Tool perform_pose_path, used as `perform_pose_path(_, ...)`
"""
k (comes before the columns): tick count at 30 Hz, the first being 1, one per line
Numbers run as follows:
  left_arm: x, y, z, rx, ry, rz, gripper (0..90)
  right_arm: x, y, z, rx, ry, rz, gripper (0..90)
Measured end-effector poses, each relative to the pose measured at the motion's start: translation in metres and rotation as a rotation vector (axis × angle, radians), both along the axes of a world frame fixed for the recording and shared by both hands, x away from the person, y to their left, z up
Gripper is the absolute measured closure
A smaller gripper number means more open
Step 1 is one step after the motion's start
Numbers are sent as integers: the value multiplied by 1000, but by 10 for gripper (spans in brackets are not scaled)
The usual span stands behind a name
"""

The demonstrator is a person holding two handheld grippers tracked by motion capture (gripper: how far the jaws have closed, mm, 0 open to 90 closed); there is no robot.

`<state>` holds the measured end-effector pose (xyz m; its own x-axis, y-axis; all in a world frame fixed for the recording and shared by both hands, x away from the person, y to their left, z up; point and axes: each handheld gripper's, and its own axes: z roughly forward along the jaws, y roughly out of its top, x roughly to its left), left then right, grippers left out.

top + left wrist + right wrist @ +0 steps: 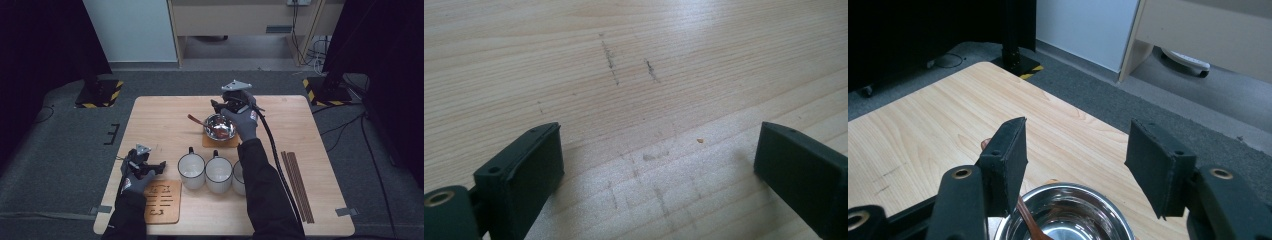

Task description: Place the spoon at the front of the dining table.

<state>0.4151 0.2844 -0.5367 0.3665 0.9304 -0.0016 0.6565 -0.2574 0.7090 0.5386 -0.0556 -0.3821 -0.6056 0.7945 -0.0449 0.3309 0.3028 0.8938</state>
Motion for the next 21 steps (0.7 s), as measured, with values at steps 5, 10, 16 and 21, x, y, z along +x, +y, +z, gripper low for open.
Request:
perform_pose_path(5,0,0,0,0,0,0,44,5,1,-4,10,4,9,419)
perform_pose_path(10,0,0,0,-1,0,0,42,11,7,-6,-10,10,19,423)
perform_pose_path(16,0,0,0,1,1,-1,40,18,13,-14,-15,33,23,438)
perform_pose_path(21,0,0,0,1,1,-1,40,23,17,-25,-24,57,29,454)
